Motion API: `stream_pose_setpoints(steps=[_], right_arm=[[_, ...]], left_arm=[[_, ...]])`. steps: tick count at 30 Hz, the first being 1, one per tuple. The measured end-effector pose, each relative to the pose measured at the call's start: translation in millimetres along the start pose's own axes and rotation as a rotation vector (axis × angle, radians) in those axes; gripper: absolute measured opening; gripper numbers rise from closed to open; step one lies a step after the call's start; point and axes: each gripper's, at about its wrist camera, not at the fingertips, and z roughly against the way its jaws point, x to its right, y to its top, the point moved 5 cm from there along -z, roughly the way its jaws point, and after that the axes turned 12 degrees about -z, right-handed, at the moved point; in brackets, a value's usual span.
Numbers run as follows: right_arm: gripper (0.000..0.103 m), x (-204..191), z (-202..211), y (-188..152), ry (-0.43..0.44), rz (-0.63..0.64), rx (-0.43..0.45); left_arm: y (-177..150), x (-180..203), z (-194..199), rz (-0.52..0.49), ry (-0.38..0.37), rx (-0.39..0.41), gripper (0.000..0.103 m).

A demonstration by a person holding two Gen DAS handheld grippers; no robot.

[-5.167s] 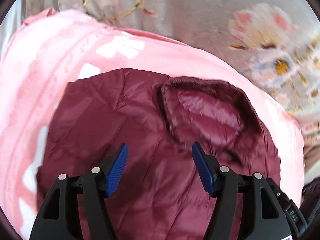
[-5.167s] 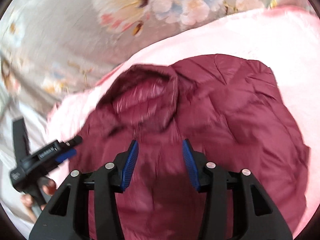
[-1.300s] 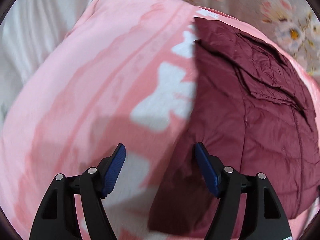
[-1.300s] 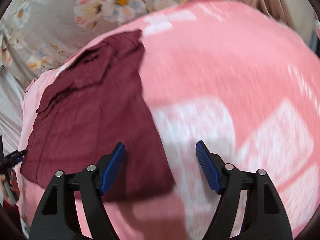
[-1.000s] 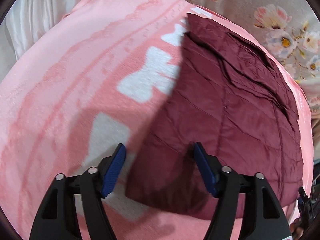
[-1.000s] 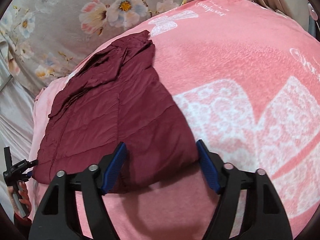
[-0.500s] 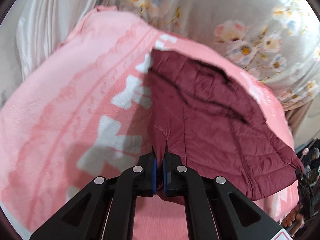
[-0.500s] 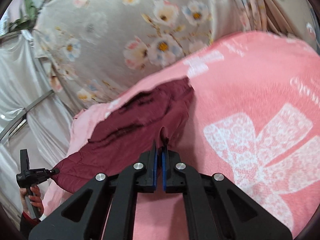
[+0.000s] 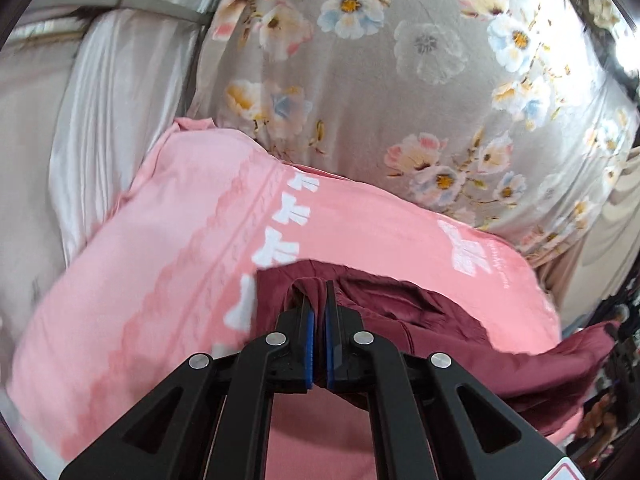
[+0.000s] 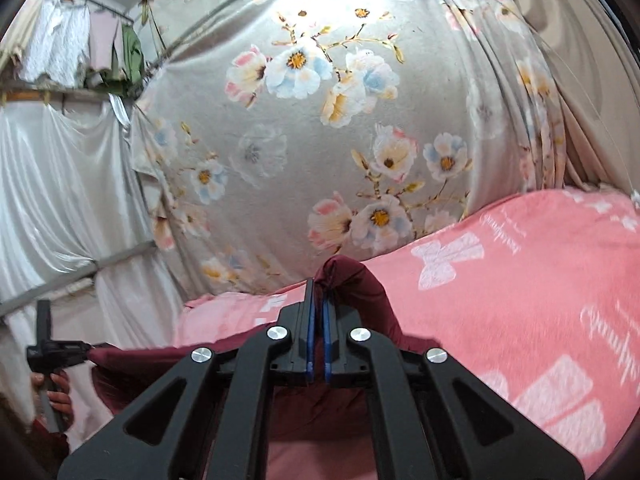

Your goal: Fold large clothes

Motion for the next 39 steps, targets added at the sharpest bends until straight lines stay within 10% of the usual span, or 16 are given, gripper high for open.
stream_pose_setpoints(steps=[10, 18, 31, 39], right_arm=[[0.001, 61, -211, -4, -0.249, -0.071, -0.121], [0.001, 113, -310, -61, -0.416, -0.076, -0.292], [0.006, 152, -350, -122, -0.492, -0.086, -0.461], [0.040, 88, -285, -66, -0.378, 0.001, -0.222]], left_arm=[[60, -3, -181, -0.062, 0.245, -0.152, 0.002], [40, -19, -294, -0.097, 0.349, -0.310, 0.004], [-27, -28, -373, -0.148, 0.392, -0.415, 0.010], [11, -47, -324, -0.106, 0.322, -0.310, 0.025]])
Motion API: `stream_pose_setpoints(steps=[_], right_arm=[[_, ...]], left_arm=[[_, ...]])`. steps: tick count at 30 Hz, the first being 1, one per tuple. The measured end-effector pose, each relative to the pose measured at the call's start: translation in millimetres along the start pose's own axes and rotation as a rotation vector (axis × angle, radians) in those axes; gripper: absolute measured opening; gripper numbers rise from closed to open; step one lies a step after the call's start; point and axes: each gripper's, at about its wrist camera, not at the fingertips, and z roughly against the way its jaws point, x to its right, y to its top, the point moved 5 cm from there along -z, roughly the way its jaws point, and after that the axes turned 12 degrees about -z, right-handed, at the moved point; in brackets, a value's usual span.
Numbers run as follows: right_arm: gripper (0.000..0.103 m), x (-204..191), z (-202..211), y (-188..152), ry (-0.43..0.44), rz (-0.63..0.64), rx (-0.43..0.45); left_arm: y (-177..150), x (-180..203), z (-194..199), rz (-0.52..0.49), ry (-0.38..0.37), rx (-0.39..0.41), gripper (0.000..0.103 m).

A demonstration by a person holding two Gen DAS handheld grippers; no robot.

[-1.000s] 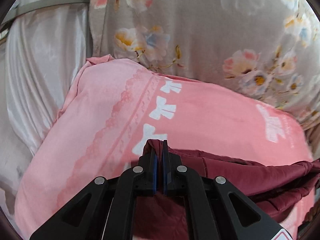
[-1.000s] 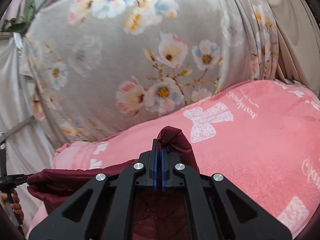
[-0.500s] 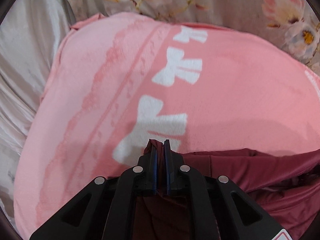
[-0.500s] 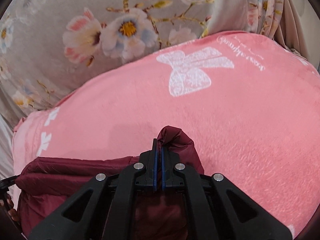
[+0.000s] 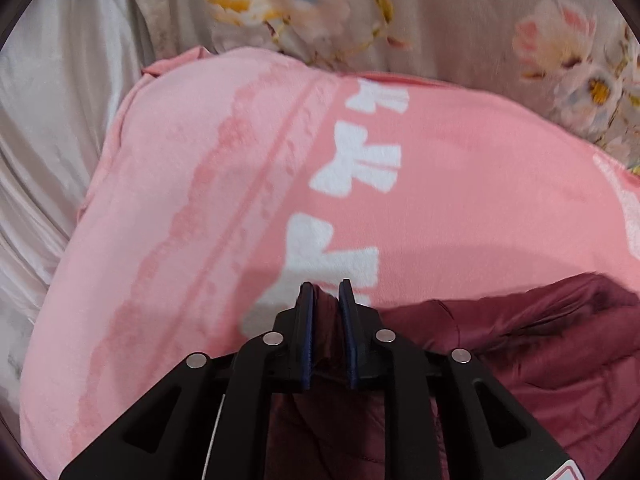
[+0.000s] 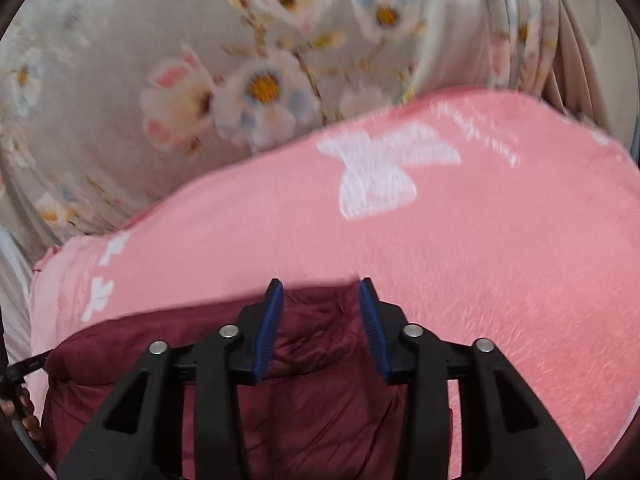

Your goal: Fold large clothes

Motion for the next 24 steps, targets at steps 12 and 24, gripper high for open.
stream_pose_setpoints(steps=[12, 24], right_arm=[[0.032, -139, -60, -84, 0.121, 0.276, -0.293], [0.026, -118, -121, -120, 0.044, 0.197, -0.399]], left_arm=[[40, 60, 49, -0.119, -0.004, 0.096, 0.069], [8, 164, -36, -0.225, -0.033, -0.044, 0.071]])
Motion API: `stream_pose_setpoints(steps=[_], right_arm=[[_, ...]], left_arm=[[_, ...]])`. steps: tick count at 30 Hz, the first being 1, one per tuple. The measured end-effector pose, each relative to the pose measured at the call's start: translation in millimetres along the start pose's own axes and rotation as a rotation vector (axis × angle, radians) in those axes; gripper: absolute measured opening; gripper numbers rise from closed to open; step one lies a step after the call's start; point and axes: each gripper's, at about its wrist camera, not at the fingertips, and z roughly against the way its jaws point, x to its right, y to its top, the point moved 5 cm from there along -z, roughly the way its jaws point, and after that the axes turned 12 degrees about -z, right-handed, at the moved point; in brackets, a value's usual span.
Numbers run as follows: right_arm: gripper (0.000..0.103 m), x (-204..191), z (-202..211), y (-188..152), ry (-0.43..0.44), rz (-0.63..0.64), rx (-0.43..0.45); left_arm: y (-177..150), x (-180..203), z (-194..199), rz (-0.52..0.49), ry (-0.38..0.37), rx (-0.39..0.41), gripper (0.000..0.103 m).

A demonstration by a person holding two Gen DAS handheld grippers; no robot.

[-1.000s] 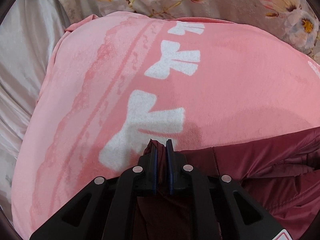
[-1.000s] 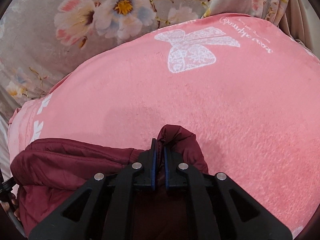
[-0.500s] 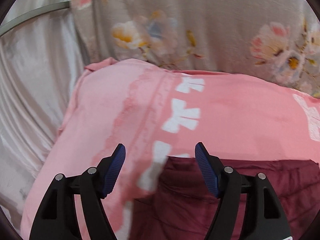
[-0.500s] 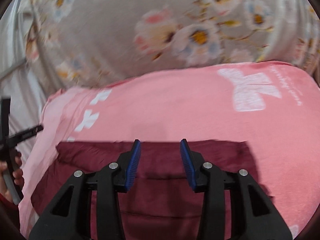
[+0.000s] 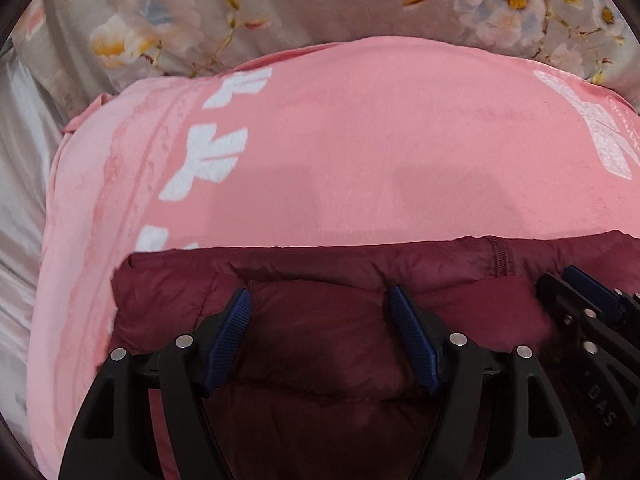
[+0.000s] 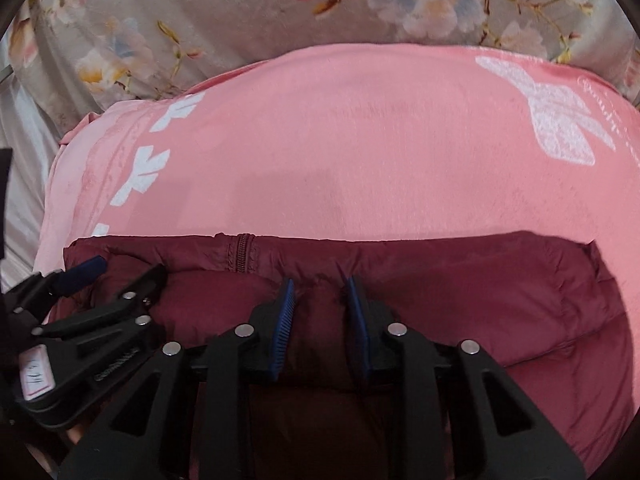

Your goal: Fold large clothes

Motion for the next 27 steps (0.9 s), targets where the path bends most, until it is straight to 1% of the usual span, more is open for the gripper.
stream_pose_setpoints(steps=[5, 11, 15, 27], right_arm=[[0.026, -2, -6, -4, -0.013, 0.018, 0.013], [0.026, -5, -6, -11, -0.035, 0.052, 0.054], [0.026, -6, -7, -12, -0.052, 0.069, 0.063], [0.026, -8, -8, -13, -0.051, 0.075, 0.057]], left_arm=[[-6, -1, -10, 0.030, 0.000, 0.029, 0.072], [-10, 4, -11, 0.028, 0.035, 0.064, 0.073], [-10, 5, -12, 0.023, 0.045, 0.065, 0.074], [-9, 7, -13, 0.020, 0.068, 0.068, 0.075]])
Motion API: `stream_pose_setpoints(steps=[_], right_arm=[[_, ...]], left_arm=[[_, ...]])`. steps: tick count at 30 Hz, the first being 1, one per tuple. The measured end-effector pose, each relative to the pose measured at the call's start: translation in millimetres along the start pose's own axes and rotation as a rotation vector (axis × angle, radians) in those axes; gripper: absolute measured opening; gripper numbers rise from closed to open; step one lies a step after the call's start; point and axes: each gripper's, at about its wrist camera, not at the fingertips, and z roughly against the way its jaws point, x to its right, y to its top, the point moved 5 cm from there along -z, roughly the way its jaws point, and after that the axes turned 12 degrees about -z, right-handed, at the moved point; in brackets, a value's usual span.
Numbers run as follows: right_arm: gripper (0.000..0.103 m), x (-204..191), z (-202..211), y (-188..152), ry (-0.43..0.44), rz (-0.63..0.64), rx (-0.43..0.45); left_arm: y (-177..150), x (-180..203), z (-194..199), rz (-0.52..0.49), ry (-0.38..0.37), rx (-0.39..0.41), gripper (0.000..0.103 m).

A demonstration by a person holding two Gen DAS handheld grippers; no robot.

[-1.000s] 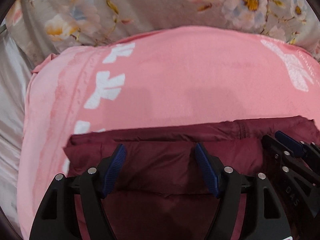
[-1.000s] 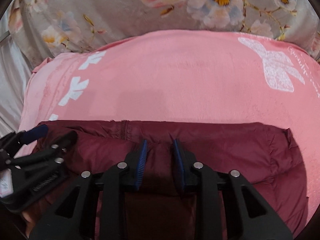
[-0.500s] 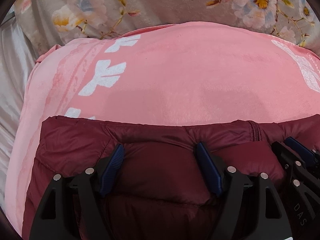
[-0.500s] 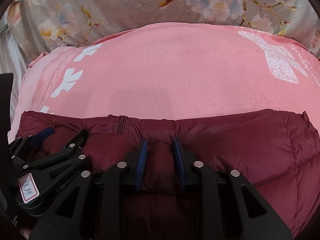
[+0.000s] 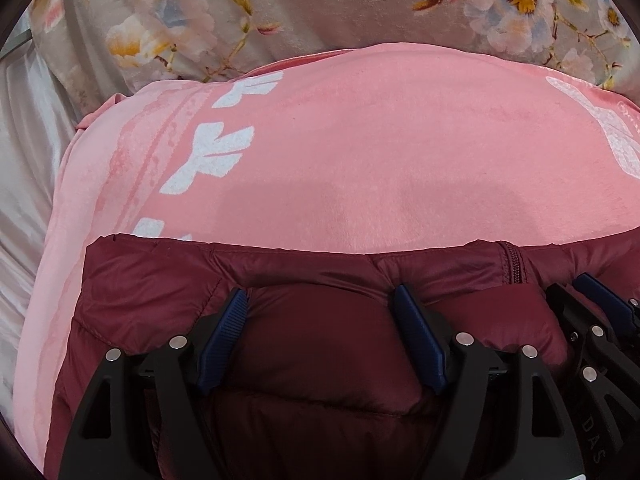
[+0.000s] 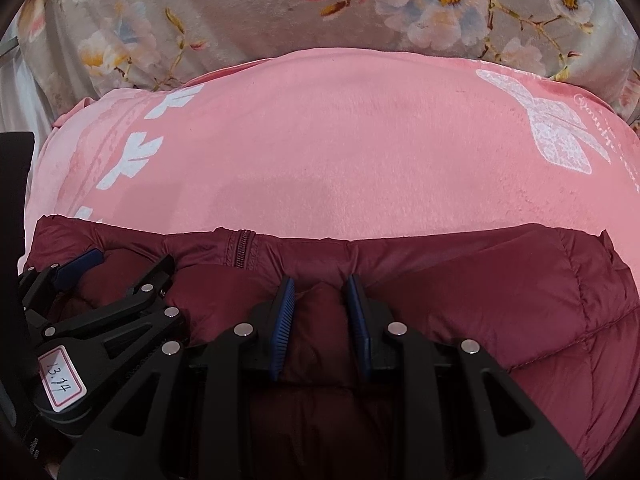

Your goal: Fold large clothes

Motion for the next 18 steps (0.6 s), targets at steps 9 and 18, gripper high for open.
stream_pose_setpoints(steps=[9, 18], right_arm=[[0.026, 10, 12, 6, 0.054, -0.062, 0.011], [0.029, 11, 108, -54, 0.084, -0.028, 0.088]], left_arm=[[-1, -8, 4, 0.019, -0.031, -0.005, 0.076], [-52, -26, 87, 0.016, -0.047, 0.021, 0.076]])
